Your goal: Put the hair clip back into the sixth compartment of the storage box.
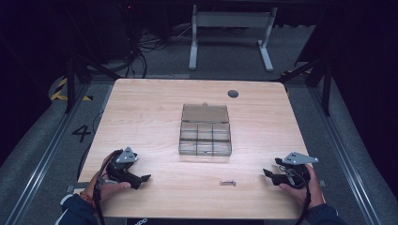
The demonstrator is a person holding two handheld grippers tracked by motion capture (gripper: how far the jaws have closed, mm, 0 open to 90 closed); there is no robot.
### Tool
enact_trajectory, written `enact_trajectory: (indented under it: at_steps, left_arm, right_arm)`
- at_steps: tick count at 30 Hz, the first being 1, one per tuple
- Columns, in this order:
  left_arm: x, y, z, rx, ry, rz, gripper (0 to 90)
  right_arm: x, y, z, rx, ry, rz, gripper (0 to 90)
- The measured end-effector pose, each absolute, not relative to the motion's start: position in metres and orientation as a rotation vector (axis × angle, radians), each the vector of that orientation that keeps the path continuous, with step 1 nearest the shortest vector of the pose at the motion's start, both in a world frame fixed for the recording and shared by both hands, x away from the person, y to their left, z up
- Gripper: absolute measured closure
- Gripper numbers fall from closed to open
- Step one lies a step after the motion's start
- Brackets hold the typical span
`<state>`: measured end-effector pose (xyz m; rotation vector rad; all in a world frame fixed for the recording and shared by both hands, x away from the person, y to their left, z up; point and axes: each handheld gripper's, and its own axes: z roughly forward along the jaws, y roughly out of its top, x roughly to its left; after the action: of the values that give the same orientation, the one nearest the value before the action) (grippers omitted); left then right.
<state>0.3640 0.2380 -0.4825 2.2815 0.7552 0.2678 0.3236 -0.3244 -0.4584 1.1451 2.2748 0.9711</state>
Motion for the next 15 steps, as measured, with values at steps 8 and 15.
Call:
enact_trajectory:
  at_steps: [8, 15]
  left_arm:
    - [0.364, 0.238, -0.483, 2.280, 0.755, 0.268, 0.2]
    - [0.364, 0.238, -0.483, 2.281, 0.754, 0.269, 0.2]
  right_arm:
    - [0.318, -0.314, -0.453, 1.092, 2.288, 0.985, 33.1]
    - [0.314, -0.304, -0.450, 1.050, 2.312, 1.004, 33.5]
